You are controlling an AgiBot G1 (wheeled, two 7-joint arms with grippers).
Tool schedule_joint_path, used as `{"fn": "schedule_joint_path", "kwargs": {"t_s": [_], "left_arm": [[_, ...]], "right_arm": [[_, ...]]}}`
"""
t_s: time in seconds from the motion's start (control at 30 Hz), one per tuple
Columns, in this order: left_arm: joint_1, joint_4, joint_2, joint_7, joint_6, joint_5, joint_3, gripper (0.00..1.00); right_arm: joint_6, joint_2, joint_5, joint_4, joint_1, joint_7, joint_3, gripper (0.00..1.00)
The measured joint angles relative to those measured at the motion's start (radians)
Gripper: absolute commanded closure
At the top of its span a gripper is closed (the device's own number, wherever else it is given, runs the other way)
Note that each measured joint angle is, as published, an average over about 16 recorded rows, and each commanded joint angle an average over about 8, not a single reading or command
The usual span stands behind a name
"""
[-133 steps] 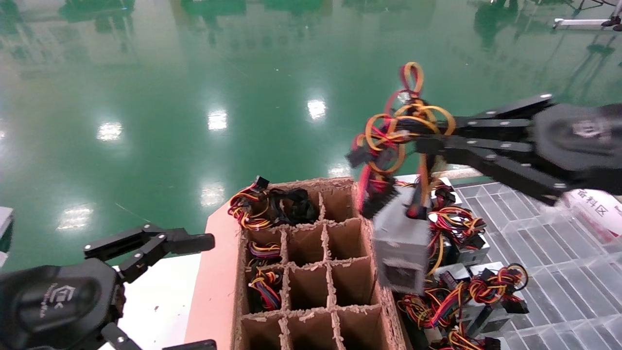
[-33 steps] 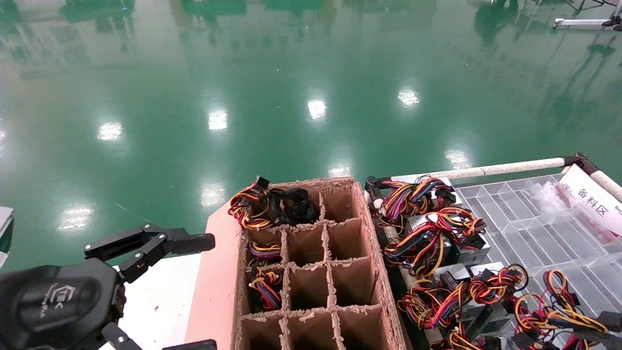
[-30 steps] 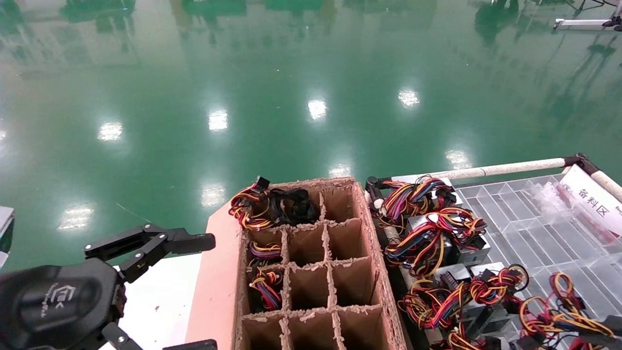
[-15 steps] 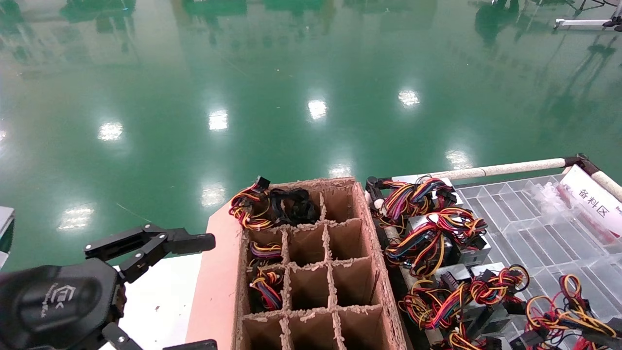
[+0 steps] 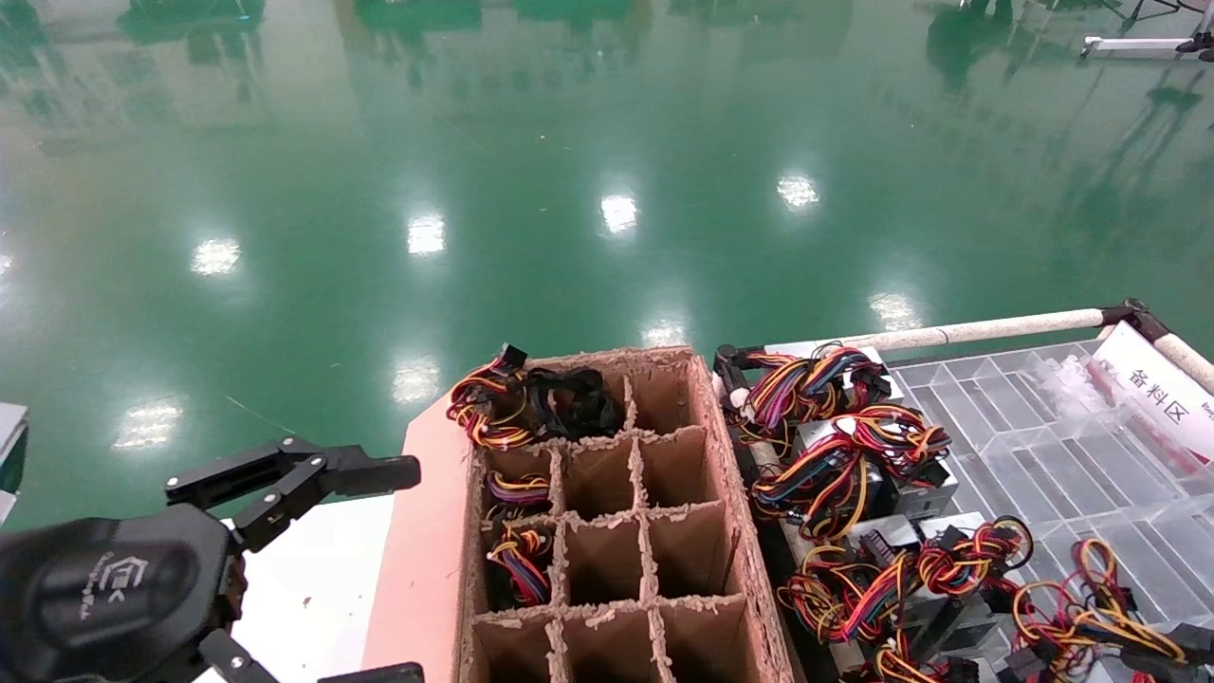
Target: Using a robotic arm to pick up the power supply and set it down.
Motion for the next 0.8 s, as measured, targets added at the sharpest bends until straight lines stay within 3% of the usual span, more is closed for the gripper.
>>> {"fn": "schedule_joint_path", "kwargs": {"t_s": [0.47,0.8], "left_arm": [[0.0,0.0,0.0,0.0,0.0,0.0,0.0,0.0],[0.0,0.0,0.0,0.0,0.0,0.0,0.0,0.0]], "right_arm": [[-0.012,0.032,0.041,0.053,-0.001,0.032,0.006,0.0],[-0.029,0.114,0.173,0.181,-0.019,0.085,0.018,0.0]]}}
